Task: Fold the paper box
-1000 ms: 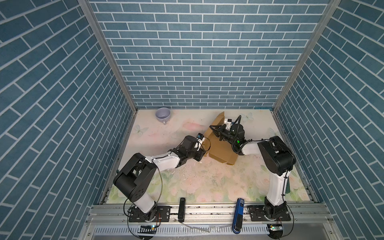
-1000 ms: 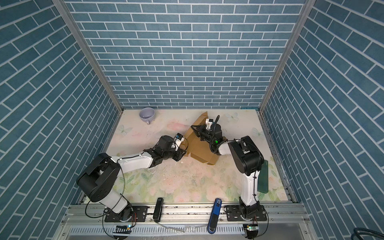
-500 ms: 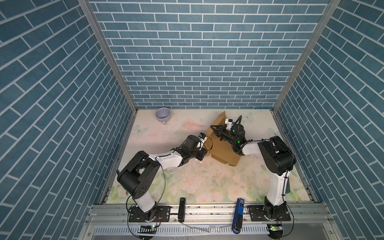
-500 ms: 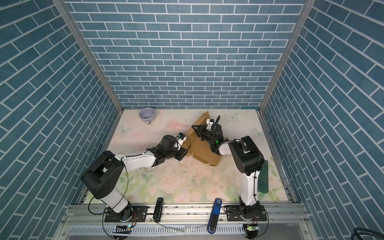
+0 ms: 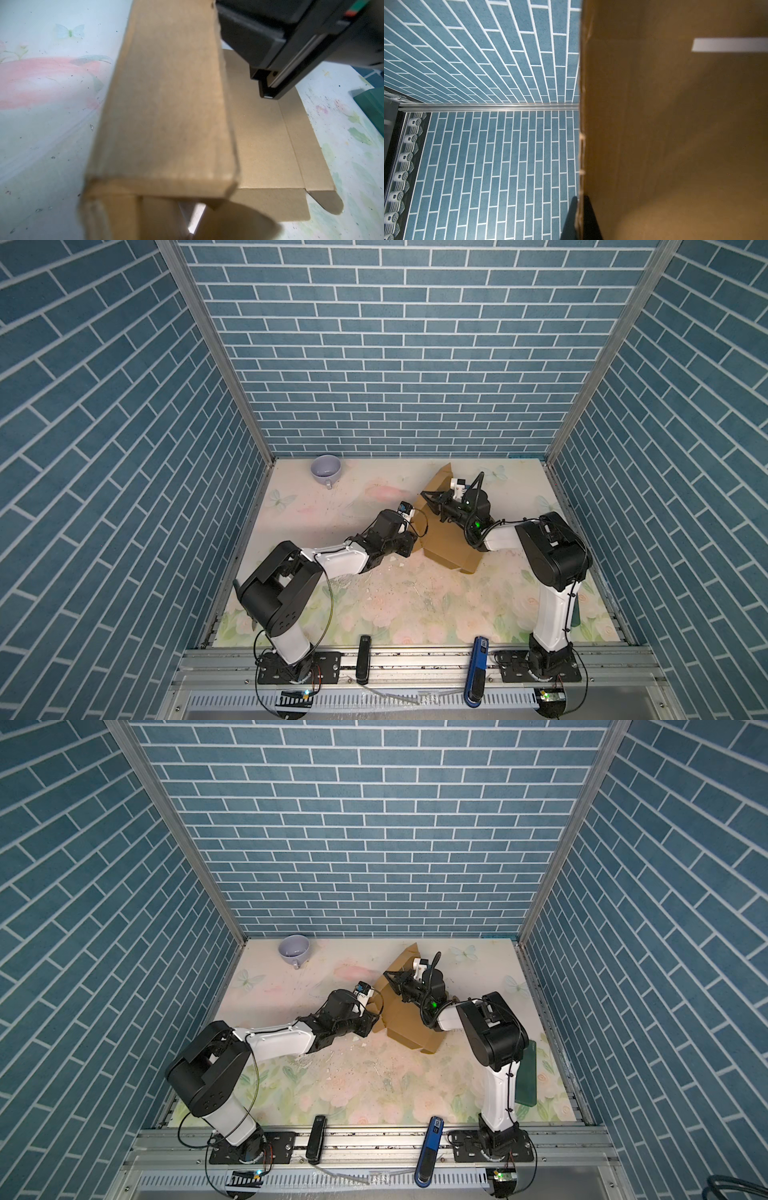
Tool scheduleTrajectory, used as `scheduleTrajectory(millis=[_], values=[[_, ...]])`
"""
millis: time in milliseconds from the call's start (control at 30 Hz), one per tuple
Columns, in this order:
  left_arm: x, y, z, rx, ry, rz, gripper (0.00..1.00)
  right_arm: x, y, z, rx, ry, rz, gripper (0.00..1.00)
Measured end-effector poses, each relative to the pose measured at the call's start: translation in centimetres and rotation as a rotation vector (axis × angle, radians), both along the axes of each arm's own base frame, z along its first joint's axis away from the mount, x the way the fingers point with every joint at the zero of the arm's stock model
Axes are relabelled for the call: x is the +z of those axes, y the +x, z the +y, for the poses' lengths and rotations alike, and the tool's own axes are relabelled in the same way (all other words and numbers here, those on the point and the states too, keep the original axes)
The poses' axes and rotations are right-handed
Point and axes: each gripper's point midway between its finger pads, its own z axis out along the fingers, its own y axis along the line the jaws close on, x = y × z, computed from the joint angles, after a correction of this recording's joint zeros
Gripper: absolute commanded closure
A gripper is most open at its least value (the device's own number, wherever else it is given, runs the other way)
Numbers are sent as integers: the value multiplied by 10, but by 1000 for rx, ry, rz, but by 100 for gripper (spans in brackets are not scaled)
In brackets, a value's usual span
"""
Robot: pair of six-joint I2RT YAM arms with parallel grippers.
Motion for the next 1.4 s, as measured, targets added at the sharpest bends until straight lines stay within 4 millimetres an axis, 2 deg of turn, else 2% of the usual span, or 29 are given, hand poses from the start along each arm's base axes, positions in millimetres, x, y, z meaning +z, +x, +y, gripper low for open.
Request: scheduleTrajectory(millis=[533,900,1400], values=[[2,8,-6,59,5,0,62,-1,1,-2,-12,-2,1,100],[1,7,-10,63,0,12,53,-2,0,-3,-14,0,-2,100],[4,2,-17,13,-16,17,50,-3,0,-3,-13,-2,0,100]])
